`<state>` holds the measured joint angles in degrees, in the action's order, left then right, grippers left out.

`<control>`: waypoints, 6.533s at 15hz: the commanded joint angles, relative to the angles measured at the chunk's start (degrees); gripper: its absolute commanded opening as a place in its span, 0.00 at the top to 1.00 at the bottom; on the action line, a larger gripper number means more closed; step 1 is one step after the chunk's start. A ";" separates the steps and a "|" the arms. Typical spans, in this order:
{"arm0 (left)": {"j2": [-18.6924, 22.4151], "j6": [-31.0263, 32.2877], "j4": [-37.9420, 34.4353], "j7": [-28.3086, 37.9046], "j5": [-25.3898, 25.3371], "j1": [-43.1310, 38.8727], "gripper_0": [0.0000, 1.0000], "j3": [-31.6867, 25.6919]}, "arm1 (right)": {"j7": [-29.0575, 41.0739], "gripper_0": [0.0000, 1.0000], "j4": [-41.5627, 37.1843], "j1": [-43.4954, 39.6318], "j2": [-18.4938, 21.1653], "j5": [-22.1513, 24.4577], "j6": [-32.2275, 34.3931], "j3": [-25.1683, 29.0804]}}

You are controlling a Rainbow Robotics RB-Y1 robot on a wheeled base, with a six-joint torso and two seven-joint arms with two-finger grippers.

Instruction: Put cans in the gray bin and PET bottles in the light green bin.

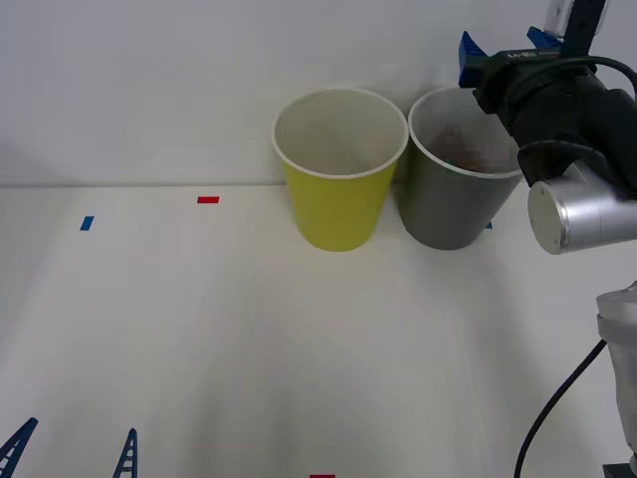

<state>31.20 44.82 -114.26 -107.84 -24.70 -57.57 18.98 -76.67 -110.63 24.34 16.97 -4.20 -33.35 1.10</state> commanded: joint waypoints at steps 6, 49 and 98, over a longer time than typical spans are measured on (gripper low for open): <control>0.00 0.00 0.00 0.00 0.00 0.00 0.00 0.00 | -0.50 0.25 -0.03 0.09 -0.63 -0.02 0.65 -0.04; 0.00 0.00 0.00 0.00 0.00 0.00 0.00 0.00 | -2.78 0.00 -13.12 -74.62 12.12 -8.81 69.91 -6.28; 0.00 0.00 0.00 0.00 0.00 0.00 0.00 0.00 | -1.11 0.00 -10.31 -85.43 13.44 -8.19 68.33 -13.84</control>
